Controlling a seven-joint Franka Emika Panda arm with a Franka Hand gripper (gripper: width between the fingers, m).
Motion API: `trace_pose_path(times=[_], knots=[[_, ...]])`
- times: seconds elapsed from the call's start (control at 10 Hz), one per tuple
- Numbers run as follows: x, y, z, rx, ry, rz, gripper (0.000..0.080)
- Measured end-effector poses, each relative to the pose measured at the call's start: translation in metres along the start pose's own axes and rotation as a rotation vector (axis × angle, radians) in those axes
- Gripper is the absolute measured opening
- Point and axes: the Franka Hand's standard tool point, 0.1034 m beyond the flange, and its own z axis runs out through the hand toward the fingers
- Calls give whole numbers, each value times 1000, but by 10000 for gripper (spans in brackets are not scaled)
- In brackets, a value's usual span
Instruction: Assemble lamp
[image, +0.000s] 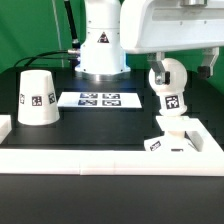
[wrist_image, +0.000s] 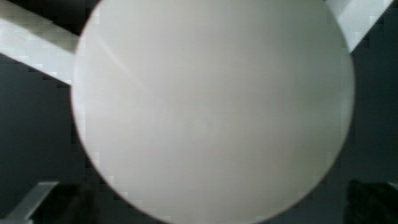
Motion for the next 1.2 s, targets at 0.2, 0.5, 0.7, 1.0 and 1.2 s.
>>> trace_pose_path(times=[0.2,0.5,0.7,1.0,1.2], knots=[[-9,6,-4,3,-19,5,699],[-20,8,-1,5,-33,13,699],[-27,9,3,8,-44,19,699],[-30,7,5,10,-49,22,699],[-29,5,5,11,-49,20,699]])
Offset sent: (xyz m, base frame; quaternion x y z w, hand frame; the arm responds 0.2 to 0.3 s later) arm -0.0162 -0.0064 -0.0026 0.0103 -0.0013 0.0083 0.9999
